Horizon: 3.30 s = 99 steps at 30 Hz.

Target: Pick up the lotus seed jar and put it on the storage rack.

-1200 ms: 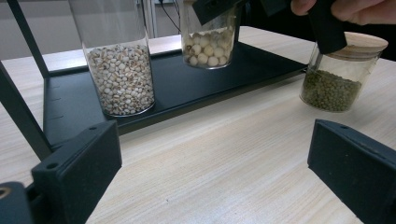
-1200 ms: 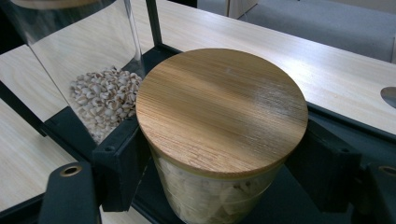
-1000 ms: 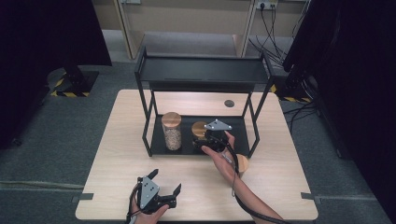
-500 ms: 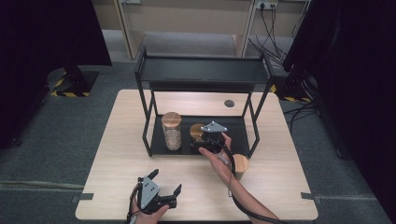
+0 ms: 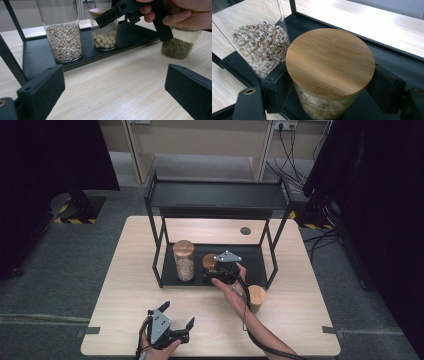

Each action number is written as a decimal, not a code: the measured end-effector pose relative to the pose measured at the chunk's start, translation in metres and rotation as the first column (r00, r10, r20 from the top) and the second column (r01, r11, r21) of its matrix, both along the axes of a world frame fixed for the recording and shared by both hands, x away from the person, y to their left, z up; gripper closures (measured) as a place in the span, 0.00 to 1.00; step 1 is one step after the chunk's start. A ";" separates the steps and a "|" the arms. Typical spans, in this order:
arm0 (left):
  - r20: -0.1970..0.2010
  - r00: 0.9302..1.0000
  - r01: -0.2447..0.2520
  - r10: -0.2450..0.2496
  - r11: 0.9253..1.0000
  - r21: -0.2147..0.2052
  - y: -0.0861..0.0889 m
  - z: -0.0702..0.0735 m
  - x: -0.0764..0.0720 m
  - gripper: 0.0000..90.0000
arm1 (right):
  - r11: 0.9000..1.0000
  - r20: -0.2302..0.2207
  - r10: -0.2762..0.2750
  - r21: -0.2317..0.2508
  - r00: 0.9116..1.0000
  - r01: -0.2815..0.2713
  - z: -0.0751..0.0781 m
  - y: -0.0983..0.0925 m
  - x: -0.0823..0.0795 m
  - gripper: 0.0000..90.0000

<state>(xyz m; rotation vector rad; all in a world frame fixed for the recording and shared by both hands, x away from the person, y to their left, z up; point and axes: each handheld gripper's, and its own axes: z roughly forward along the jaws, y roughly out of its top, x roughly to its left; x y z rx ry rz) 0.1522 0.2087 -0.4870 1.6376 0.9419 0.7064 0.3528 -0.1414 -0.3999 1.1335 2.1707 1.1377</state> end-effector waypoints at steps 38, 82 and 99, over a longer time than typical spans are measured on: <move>-0.008 1.000 0.000 0.000 1.000 0.004 -0.001 -0.001 0.001 0.03 | 0.994 0.054 0.052 0.095 0.997 -0.057 0.037 -0.051 -0.040 0.06; -0.012 1.000 -0.004 0.004 1.000 0.004 -0.003 -0.002 0.002 0.03 | 0.975 0.065 0.070 0.206 0.995 -0.082 0.011 -0.123 -0.098 0.06; -0.014 1.000 -0.003 0.003 1.000 0.004 -0.003 -0.002 0.002 0.03 | 0.975 0.062 0.034 0.216 0.997 -0.047 0.002 -0.151 -0.116 0.06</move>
